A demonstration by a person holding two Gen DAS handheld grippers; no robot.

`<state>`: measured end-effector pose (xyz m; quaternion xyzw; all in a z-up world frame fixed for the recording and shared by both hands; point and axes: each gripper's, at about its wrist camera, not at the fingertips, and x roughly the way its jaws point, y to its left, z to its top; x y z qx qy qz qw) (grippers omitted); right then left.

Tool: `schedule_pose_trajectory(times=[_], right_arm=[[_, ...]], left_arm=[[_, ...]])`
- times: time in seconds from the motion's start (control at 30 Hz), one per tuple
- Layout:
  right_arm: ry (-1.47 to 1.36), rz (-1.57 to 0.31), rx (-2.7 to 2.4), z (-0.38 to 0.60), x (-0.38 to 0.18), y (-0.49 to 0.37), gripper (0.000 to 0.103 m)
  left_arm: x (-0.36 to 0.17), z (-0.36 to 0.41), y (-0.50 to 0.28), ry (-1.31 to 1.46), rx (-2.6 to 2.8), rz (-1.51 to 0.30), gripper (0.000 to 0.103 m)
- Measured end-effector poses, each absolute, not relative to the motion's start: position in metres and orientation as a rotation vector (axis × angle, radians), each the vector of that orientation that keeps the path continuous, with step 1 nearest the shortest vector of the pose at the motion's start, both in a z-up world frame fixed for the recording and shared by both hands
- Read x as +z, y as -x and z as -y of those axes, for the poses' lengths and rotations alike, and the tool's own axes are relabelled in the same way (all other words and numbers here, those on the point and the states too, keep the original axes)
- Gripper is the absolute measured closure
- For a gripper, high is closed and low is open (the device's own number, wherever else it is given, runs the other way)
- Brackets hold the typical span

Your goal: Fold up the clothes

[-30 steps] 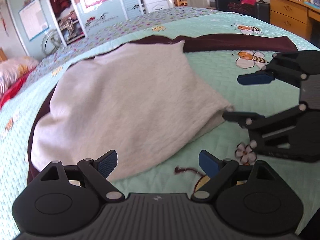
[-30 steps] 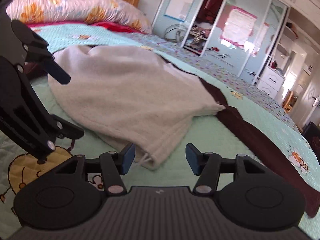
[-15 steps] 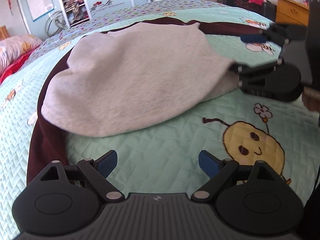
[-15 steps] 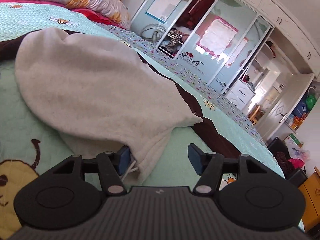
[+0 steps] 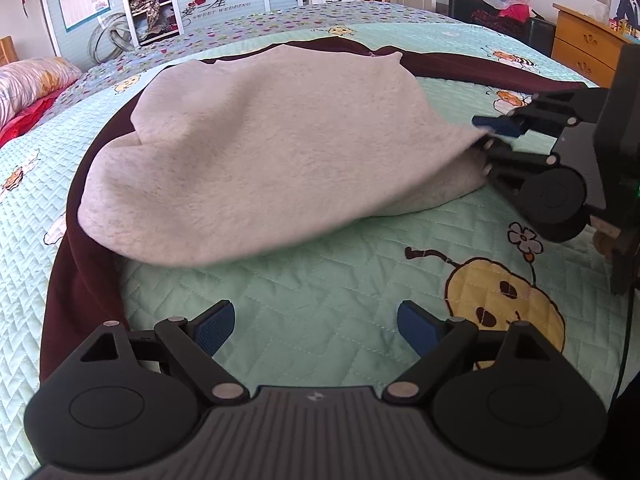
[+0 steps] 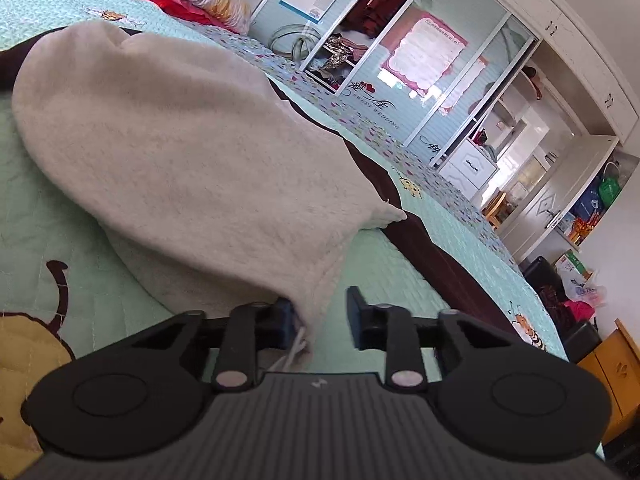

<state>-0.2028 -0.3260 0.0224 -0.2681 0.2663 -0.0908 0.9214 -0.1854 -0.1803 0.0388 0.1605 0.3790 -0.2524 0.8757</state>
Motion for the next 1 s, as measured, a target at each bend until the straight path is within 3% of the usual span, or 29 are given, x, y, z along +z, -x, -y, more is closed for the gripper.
schedule_pose_trajectory(times=[0.4,0.47,0.6,1.0], right_arm=[[0.244,-0.569,-0.343,0.376,0.036,0.217,0.092],[0.069,-0.628,-0.344,0.399,0.03,0.211,0.092],[-0.148,-0.612,-0.35,0.428,0.019,0.217,0.084],[-0.189,-0.552,-0.313,0.437,0.014,0.225,0.08]], left_arm=[[0.042,0.178,0.183,-0.367,-0.471,-0.758,0.011],[0.043,0.172,0.178,-0.366,-0.428,-0.742,0.011],[0.039,0.158,0.165,-0.41,-0.306,-0.713,0.011],[0.034,0.14,0.132,-0.668,-0.081,-0.511,0.013]])
